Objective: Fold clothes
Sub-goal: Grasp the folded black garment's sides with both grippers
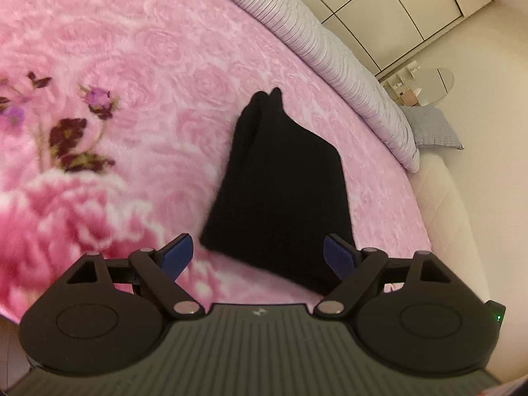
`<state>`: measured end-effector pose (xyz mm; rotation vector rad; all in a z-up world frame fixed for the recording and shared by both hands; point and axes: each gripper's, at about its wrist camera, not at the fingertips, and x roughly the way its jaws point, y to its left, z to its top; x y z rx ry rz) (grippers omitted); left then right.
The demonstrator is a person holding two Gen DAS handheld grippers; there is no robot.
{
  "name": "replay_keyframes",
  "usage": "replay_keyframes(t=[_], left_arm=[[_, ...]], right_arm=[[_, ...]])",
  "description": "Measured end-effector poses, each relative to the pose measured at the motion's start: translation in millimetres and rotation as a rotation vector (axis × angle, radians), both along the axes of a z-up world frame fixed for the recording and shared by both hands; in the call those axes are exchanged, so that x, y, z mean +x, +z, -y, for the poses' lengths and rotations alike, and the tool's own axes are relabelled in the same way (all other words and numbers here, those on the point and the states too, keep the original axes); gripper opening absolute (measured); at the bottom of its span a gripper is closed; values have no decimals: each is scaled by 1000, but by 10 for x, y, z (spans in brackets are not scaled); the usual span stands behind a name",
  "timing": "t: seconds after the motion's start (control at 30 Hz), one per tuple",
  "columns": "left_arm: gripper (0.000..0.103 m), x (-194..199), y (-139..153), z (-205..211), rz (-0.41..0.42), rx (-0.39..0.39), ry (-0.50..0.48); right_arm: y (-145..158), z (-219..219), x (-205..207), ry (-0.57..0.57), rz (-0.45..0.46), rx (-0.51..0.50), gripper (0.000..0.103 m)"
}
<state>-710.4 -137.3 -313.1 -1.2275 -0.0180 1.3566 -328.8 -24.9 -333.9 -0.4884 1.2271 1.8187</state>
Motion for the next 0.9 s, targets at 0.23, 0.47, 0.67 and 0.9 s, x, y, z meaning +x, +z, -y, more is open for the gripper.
replay_keyframes(t=[0.23, 0.47, 0.67, 0.9], left_arm=[[80, -203, -326, -476, 78, -31, -46], [69, -333, -597, -895, 154, -45, -114], [54, -376, -793, -1134, 285, -45, -168], [48, -331, -890, -1326, 332, -43, -206]], right_arm=[[-190, -457, 16, -47, -150, -52, 89], [-422, -812, -70, -55, -228, -102, 88], [-574, -1040, -135, -30, -307, -143, 83], [-687, -1289, -246, 28, -352, -184, 80]])
